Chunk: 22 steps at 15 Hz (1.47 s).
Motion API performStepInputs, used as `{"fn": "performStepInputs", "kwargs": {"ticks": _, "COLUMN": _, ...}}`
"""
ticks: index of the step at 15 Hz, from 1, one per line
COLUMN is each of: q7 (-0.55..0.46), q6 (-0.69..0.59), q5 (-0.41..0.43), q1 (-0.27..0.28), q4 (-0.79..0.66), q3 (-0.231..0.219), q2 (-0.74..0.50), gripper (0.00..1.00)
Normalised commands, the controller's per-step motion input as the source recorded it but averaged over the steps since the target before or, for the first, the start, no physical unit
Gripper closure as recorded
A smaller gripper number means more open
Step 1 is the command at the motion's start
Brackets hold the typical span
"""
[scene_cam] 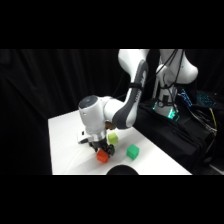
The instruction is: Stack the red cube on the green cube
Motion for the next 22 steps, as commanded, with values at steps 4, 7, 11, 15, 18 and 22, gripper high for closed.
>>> {"fn": "performStepInputs", "kwargs": {"ticks": 4, "q7": -0.15, "q6": 0.01, "q5": -0.033, "q1": -0.09, "q4": 0.17, "q3": 0.075, "q2": 0.13, "gripper": 0.0}}
{"fn": "performStepInputs", "kwargs": {"ticks": 7, "q7": -0.13, "q6": 0.02, "q5": -0.042, "q1": -0.08, "q4": 0.15, "q3": 0.071, "q2": 0.12, "gripper": 0.0}}
{"fn": "performStepInputs", "kwargs": {"ticks": 11, "q7": -0.13, "q6": 0.04, "q5": -0.043, "q1": -0.083, "q4": 0.12, "q3": 0.073, "q2": 0.08, "gripper": 0.35}}
{"fn": "performStepInputs", "kwargs": {"ticks": 15, "q7": -0.09, "q6": 0.07, "q5": -0.056, "q1": -0.074, "q4": 0.04, "q3": 0.059, "q2": -0.01, "gripper": 0.68}}
{"fn": "performStepInputs", "kwargs": {"ticks": 18, "q7": -0.04, "q6": 0.06, "q5": -0.052, "q1": -0.061, "q4": -0.01, "q3": 0.038, "q2": -0.07, "gripper": 0.71}}
{"fn": "performStepInputs", "kwargs": {"ticks": 22, "q7": 0.07, "q6": 0.0, "q5": -0.024, "q1": -0.032, "q4": -0.11, "q3": 0.021, "q2": -0.21, "gripper": 0.73}}
